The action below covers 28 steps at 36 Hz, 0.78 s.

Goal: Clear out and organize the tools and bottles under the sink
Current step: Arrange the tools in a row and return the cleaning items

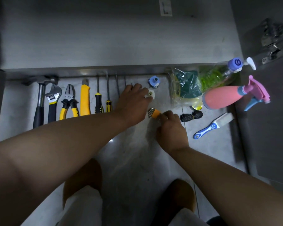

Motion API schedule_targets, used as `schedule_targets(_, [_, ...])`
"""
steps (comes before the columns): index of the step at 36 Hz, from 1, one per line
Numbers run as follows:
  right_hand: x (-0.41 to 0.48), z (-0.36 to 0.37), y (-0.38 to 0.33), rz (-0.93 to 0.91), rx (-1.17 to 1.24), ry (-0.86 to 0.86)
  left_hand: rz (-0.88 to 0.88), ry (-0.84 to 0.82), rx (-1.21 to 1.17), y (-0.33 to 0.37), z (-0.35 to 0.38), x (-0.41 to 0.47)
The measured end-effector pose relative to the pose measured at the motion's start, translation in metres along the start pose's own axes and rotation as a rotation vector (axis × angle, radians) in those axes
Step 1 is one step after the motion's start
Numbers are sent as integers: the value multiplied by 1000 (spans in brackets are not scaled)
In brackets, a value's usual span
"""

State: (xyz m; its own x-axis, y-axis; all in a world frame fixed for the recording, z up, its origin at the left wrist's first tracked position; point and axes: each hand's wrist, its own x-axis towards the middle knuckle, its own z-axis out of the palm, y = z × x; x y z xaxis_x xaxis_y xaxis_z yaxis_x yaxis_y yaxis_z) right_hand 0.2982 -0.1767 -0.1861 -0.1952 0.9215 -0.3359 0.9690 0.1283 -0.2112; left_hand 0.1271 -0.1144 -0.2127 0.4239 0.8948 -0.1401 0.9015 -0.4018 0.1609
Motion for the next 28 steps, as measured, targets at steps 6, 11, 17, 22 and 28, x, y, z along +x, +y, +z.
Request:
schedule_targets(6, [50, -27, -23, -105, 293, 108, -41, 24, 10, -10, -3, 1])
schedule_targets(11, [94, -35, -26, -22, 137, -71, -95, 5, 42, -17, -4, 4])
schedule_targets(17, [108, -28, -28, 47, 76, -150, -108, -46, 58, -27, -11, 10])
schedule_targets(22, [112, -26, -33, 111, 77, -154, -114, -80, 90, -29, -11, 16])
schedule_targets(28, [105, -29, -29, 92, 112, -204, -130, -77, 59, -32, -10, 18])
